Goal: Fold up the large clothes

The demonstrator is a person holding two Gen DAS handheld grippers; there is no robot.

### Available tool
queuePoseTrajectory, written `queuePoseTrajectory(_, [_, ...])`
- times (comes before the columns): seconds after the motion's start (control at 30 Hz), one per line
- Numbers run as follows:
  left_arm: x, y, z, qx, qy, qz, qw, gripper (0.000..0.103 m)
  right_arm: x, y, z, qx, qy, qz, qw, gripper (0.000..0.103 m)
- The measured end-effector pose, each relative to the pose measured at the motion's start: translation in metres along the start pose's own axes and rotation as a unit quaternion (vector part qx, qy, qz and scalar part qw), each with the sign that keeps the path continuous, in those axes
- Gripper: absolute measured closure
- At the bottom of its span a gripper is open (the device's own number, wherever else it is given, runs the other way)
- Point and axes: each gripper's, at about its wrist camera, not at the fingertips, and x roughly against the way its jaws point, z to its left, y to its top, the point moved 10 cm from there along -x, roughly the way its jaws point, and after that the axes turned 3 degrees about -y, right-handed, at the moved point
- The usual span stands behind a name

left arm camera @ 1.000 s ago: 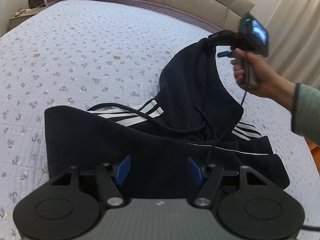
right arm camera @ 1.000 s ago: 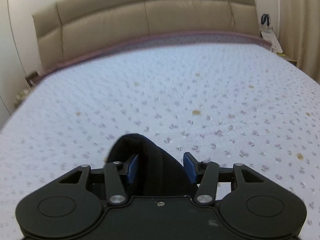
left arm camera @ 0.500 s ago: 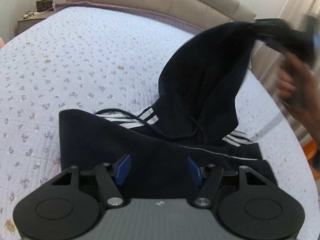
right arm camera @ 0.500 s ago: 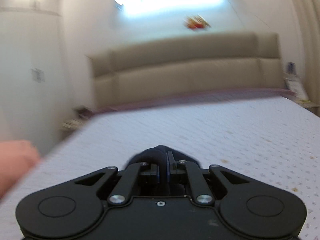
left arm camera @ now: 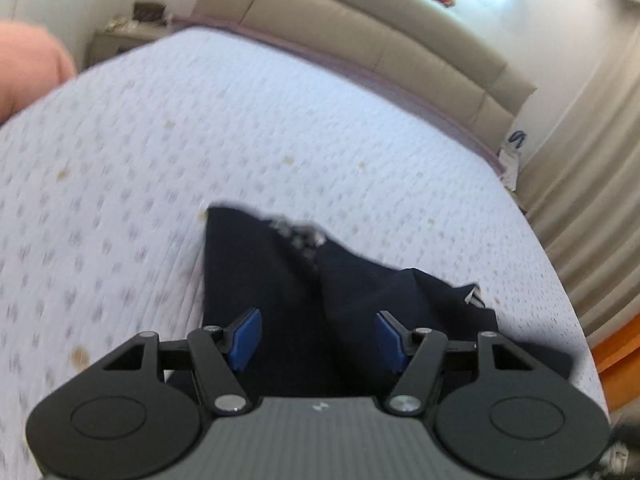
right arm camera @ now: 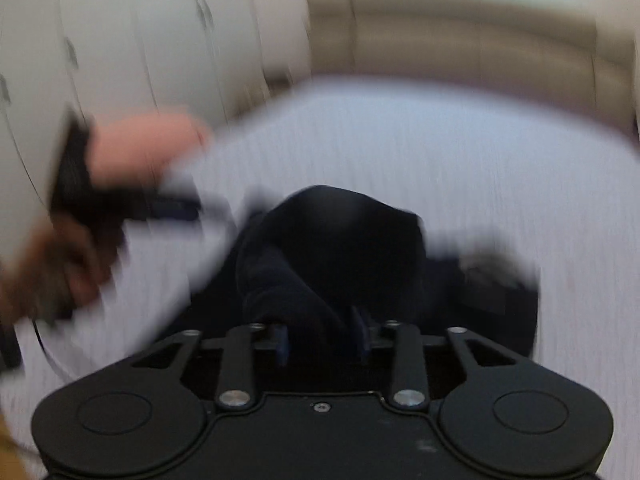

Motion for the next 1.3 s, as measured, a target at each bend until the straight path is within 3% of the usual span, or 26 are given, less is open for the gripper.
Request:
queuePoseTrajectory(0.1, [-0.002, -0.019, 0.007, 0.032, -0.019, 0.030, 0.9989, 0.037, -0.011, -0.044, -0.023, -0.106, 0.010, 0.077, 0.991, 0.033])
queuePoseTrajectory(0.17, [-0.011, -0.032, 0.006, 0.051, -0.037, 0.055, 0.9965, 0.037, -0.015, -0.045, -0.038, -0.174, 0.016, 0.071, 0.982, 0.032])
queuePoseTrajectory(0.23, [-0.025, -0.041, 0.005, 0.071, -0.051, 0.072, 0.9935, 0.034, -0.024, -0.036, -0.049, -0.216, 0.010, 0.054, 0.975, 0.024])
queuePoseTrajectory(0.33, [-0.058, -0.057, 0.001, 0.104, -0.069, 0.122, 0.9848, 0.032, -0.046, -0.022, -0.069, -0.273, -0.004, 0.050, 0.961, 0.024])
queuePoseTrajectory(0.53, [-0.109, -0.089, -0.005, 0.131, -0.062, 0.192, 0.9706, 0.039, -0.100, -0.021, -0.094, -0.346, -0.005, 0.106, 0.932, 0.024])
queuePoseTrajectory(0.57, [-0.114, -0.095, -0.007, 0.134, -0.065, 0.202, 0.9680, 0.060, -0.108, -0.025, -0.094, -0.357, 0.006, 0.122, 0.926, 0.025])
queuePoseTrajectory(0.6, [-0.119, -0.100, -0.008, 0.140, -0.061, 0.210, 0.9658, 0.075, -0.116, -0.031, -0.092, -0.363, 0.015, 0.141, 0.921, 0.044])
queuePoseTrajectory(0.63, [-0.124, -0.103, -0.006, 0.142, -0.053, 0.213, 0.9651, 0.095, -0.117, -0.036, -0.088, -0.369, 0.027, 0.155, 0.916, 0.078])
queuePoseTrajectory(0.67, [-0.123, -0.102, -0.006, 0.145, -0.052, 0.205, 0.9665, 0.096, -0.120, -0.037, -0.085, -0.375, 0.041, 0.161, 0.912, 0.087])
queuePoseTrajectory(0.73, [-0.105, -0.083, -0.015, 0.140, -0.080, 0.139, 0.9770, 0.097, -0.111, -0.029, -0.081, -0.356, 0.042, 0.147, 0.922, 0.088])
queuePoseTrajectory(0.77, [-0.088, -0.068, -0.022, 0.137, -0.109, 0.090, 0.9803, 0.097, -0.097, -0.017, -0.079, -0.336, 0.034, 0.117, 0.934, 0.088])
queuePoseTrajectory(0.83, [-0.053, -0.044, -0.035, 0.138, -0.169, 0.023, 0.9755, 0.097, -0.057, 0.007, -0.076, -0.316, 0.023, 0.046, 0.947, 0.089])
queuePoseTrajectory(0.93, [-0.025, -0.030, -0.054, 0.104, -0.212, 0.005, 0.9718, 0.097, 0.017, 0.048, -0.061, -0.253, 0.003, -0.071, 0.965, 0.089])
queuePoseTrajectory(0.97, [-0.025, -0.032, -0.057, 0.094, -0.210, 0.011, 0.9731, 0.097, 0.033, 0.054, -0.052, -0.226, -0.010, -0.089, 0.970, 0.089])
queuePoseTrajectory(1.0, [-0.027, -0.036, -0.055, 0.090, -0.204, 0.018, 0.9746, 0.097, 0.038, 0.053, -0.047, -0.214, -0.024, -0.091, 0.972, 0.081])
queuePoseTrajectory(1.07, [-0.039, -0.048, -0.039, 0.106, -0.173, 0.038, 0.9784, 0.095, 0.031, 0.038, -0.042, -0.216, -0.042, -0.069, 0.973, 0.046])
queuePoseTrajectory(1.1, [-0.046, -0.056, -0.025, 0.125, -0.147, 0.047, 0.9800, 0.094, 0.019, 0.024, -0.044, -0.215, -0.057, -0.039, 0.974, 0.018])
queuePoseTrajectory(1.17, [-0.060, -0.075, 0.017, 0.138, -0.048, 0.066, 0.9870, 0.088, -0.008, -0.010, -0.056, -0.221, -0.109, 0.043, 0.968, 0.021])
queuePoseTrajectory(1.2, [-0.062, -0.086, 0.038, 0.136, 0.009, 0.079, 0.9875, 0.081, -0.019, -0.028, -0.064, -0.231, -0.125, 0.088, 0.961, 0.023])
queuePoseTrajectory(1.23, [-0.063, -0.094, 0.053, 0.132, 0.041, 0.089, 0.9864, 0.071, -0.027, -0.043, -0.072, -0.248, -0.131, 0.125, 0.952, 0.025])
queuePoseTrajectory(1.3, [-0.051, -0.097, 0.068, 0.139, 0.039, 0.082, 0.9861, 0.070, -0.033, -0.059, -0.084, -0.287, -0.123, 0.152, 0.938, 0.029])
